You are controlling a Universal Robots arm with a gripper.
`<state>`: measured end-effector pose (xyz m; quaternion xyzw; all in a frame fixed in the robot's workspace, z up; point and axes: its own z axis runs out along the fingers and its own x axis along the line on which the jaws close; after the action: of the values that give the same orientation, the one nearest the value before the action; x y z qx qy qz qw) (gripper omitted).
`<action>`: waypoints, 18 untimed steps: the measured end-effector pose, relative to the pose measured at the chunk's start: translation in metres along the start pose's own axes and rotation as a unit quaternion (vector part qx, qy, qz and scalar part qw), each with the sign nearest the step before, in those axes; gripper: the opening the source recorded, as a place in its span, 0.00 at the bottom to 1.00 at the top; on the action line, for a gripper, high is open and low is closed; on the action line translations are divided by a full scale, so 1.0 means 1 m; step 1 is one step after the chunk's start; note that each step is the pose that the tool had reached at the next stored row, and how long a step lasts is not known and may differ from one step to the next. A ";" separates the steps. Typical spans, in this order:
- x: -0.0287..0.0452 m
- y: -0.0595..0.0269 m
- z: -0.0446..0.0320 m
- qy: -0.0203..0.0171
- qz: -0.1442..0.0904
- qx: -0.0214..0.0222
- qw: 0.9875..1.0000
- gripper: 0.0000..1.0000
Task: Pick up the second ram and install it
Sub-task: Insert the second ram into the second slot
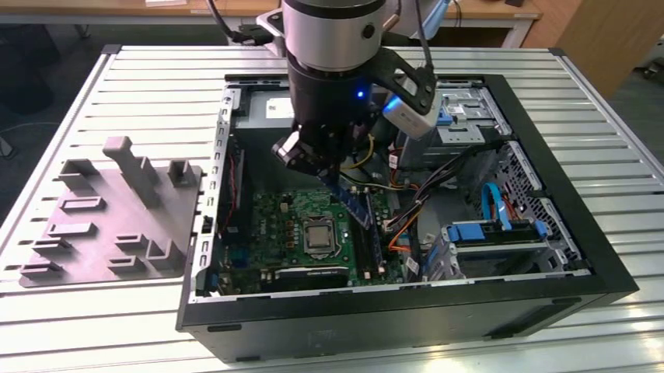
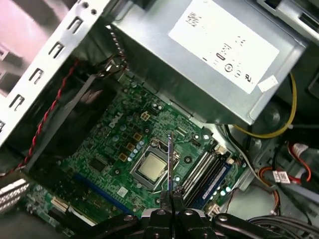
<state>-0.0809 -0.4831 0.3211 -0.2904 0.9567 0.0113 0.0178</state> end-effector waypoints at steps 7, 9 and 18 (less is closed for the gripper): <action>0.0001 0.0000 0.0017 -0.001 0.063 0.003 0.998 0.13; 0.0001 0.0000 0.0022 -0.001 0.081 0.003 0.997 0.13; 0.0002 -0.0001 0.0047 -0.002 0.162 0.007 0.987 0.13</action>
<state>-0.0809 -0.4832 0.3165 -0.1311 0.9912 0.0083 0.0194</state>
